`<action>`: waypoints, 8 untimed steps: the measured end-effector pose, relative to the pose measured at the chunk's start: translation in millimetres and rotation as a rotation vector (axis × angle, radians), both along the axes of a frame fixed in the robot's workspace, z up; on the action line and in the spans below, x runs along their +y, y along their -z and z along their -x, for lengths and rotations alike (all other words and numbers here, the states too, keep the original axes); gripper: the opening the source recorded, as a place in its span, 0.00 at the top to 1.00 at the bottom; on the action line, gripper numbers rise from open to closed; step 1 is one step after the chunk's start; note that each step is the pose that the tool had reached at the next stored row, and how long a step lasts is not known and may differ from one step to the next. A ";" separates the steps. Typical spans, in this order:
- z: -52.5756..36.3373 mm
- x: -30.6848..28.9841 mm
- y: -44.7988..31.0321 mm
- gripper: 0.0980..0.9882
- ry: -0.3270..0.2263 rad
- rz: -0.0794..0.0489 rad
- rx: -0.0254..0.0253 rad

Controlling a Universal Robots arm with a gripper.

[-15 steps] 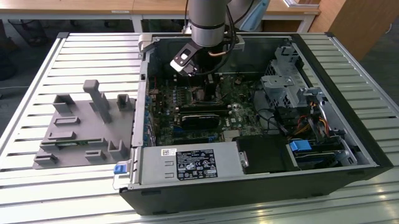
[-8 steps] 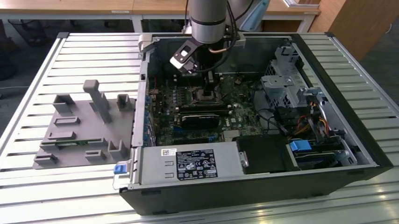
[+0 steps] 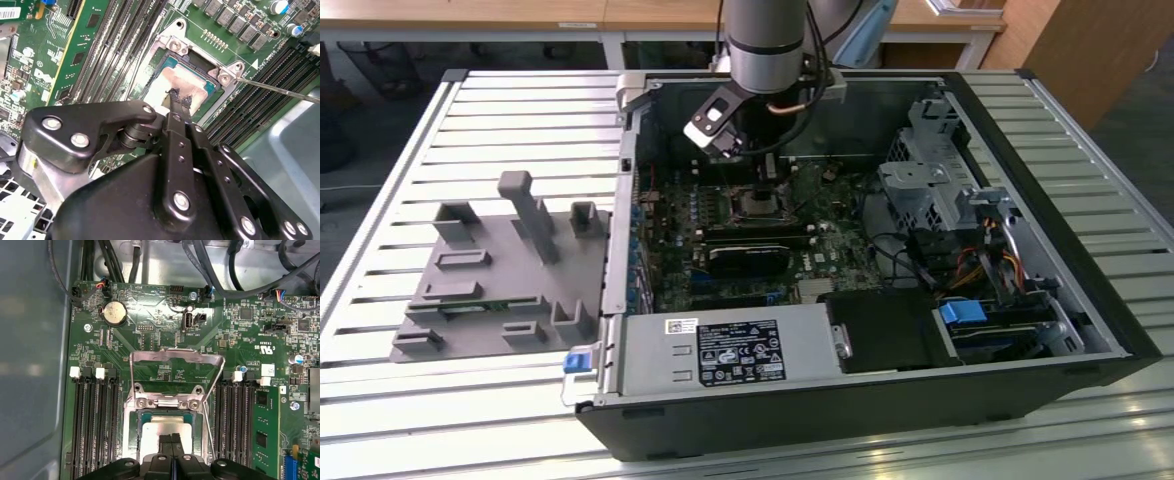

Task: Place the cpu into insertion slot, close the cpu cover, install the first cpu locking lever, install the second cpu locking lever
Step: 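Place the cpu into insertion slot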

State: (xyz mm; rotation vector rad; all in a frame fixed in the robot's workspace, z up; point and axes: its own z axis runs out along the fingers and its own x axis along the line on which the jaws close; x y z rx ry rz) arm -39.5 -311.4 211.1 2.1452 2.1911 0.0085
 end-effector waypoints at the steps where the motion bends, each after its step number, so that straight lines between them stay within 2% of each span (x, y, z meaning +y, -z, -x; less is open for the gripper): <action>1: 0.0 0.0 -0.2 0.98 0.000 0.000 0.0000; 8: 0.0 0.0 -1.5 0.98 0.000 -0.002 -0.0001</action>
